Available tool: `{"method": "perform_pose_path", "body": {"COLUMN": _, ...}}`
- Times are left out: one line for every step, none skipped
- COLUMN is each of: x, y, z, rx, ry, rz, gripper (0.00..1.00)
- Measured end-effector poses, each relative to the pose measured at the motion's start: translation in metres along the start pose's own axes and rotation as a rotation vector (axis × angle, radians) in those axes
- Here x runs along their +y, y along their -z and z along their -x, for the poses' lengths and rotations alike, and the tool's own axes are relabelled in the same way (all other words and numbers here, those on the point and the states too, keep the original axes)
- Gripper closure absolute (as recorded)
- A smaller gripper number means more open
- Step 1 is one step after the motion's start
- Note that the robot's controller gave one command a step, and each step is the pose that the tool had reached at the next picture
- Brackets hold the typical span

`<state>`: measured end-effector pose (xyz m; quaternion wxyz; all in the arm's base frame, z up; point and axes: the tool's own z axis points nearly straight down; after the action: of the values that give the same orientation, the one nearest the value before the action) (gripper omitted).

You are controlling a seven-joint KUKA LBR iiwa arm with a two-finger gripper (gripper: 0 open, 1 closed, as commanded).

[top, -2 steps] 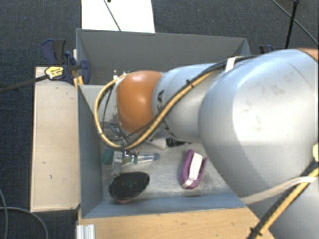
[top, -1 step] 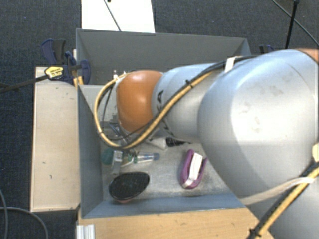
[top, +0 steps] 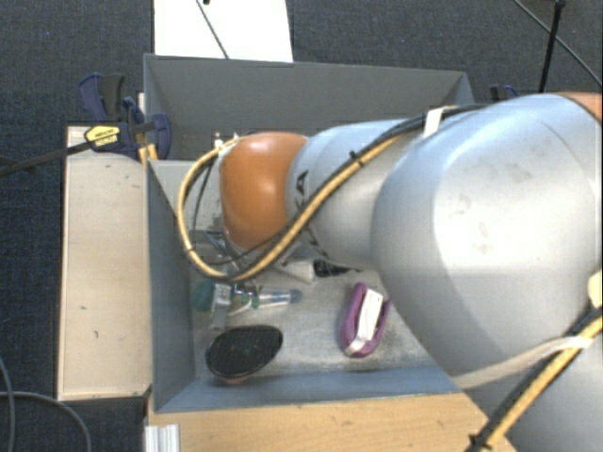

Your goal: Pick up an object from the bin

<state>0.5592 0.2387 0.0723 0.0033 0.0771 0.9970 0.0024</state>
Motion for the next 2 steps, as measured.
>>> {"method": "perform_pose_path", "body": {"x": 0.000, "y": 0.000, "z": 0.000, "rx": 0.000, "ry": -0.004, "rz": 0.000, "gripper": 1.00}}
{"method": "perform_pose_path", "body": {"x": 0.001, "y": 0.015, "z": 0.001, "rx": 0.000, "ry": -0.007, "rz": 0.000, "gripper": 1.00}}
